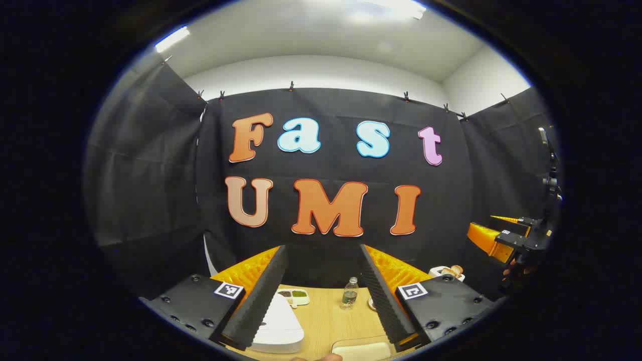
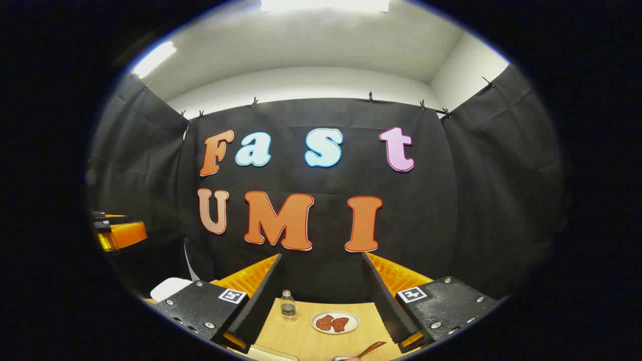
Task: Close the left gripper, press the button to open the rice cooker; take a wooden spoon from the chopstick holder with the right hand, scoop a spoonful of rice and pour it into the rice cooker, then put the wooden spoon back into the chopstick holder.
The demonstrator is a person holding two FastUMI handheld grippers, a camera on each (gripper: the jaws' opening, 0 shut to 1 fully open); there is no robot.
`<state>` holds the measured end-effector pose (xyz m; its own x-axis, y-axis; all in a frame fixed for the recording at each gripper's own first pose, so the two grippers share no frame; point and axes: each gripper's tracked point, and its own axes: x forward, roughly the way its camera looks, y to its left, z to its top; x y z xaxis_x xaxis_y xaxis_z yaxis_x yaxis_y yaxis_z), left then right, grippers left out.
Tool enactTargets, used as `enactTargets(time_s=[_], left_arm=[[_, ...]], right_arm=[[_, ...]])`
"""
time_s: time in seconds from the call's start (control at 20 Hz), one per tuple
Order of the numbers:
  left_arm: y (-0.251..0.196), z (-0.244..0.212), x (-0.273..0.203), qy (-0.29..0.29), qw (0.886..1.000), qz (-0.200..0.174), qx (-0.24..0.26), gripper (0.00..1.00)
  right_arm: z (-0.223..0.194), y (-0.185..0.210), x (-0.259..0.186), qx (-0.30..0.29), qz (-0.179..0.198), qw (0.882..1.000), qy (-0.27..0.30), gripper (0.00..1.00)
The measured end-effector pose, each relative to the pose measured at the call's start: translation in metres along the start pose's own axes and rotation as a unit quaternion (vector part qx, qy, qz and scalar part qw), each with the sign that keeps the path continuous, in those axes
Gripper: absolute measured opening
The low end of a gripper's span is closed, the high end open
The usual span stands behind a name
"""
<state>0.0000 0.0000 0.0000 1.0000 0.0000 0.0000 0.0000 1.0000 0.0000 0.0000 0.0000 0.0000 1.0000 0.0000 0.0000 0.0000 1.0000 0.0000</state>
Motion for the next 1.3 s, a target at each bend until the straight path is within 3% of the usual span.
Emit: enactTargets(time_s=[0.65, 1.0, 1.1, 1.3], left_arm=[[-0.024, 0.006, -0.020, -0.003, 0.998, 0.050, 0.027, 0.97], [-0.041, 0.008, -0.021, -0.004, 0.998, 0.053, 0.030, 0.97], [-0.039, 0.004, -0.020, -0.003, 0.998, 0.049, 0.025, 0.96], [-0.004, 0.001, -0.019, 0.004, 0.997, 0.077, 0.024, 0.96]], right_arm=[[-0.006, -0.012, -0.004, 0.005, 0.060, 0.998, -0.010, 0.95], [-0.012, -0.014, -0.003, 0.012, 0.088, 0.996, 0.005, 0.95], [-0.012, -0.016, -0.003, 0.011, 0.081, 0.997, 0.004, 0.96], [-0.014, -0.005, -0.003, 0.017, 0.068, 0.998, 0.005, 0.96]])
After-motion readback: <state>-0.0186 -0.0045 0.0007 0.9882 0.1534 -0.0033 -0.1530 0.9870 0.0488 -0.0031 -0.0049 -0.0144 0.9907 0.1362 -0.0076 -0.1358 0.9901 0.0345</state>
